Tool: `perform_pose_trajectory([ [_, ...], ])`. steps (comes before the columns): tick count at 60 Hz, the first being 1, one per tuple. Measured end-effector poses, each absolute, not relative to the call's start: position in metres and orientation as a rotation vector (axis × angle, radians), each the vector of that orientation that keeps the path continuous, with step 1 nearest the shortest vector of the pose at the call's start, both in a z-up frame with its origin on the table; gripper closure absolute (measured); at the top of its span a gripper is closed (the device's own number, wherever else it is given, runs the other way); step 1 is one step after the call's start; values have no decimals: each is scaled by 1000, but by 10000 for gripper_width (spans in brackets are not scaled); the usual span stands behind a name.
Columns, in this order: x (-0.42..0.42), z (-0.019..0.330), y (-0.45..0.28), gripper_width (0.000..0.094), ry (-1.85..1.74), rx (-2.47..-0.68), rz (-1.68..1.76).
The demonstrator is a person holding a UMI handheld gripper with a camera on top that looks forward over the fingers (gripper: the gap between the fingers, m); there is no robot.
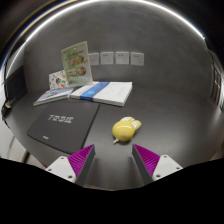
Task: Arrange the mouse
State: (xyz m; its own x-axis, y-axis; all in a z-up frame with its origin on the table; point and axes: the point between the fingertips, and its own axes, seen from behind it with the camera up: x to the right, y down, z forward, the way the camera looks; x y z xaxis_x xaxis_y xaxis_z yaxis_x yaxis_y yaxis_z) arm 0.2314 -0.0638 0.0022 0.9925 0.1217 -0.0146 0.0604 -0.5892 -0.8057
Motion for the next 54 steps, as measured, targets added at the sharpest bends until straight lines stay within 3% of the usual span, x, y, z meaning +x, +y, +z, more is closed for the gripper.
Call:
perform_pose_trajectory([
  [4, 242, -9, -44, 126, -138, -2212, 83],
  [6, 247, -13, -35, 78, -142, -2215, 88],
  [7, 246, -10, -31, 128, -135, -2196, 93],
  [24, 244, -11, 33, 175, -217, -2189, 135],
  [28, 242, -11, 37, 339, -194, -2185, 121],
  [29, 243, -11, 38, 309, -190, -2182, 117],
  [30, 243, -11, 39, 400, -188, -2180, 112],
  [36, 243, -11, 43, 494, -136, -2184, 132],
  [37, 243, -11, 43, 448, -120, -2185, 138],
  [38, 245, -9, 44, 523, -105, -2184, 142],
  [42, 244, -6, 45, 542, -62, -2176, 179],
  [47, 239, 12, 47, 542, -36, -2138, 210],
  [54, 212, 82, 49, 559, -54, -2020, 222],
])
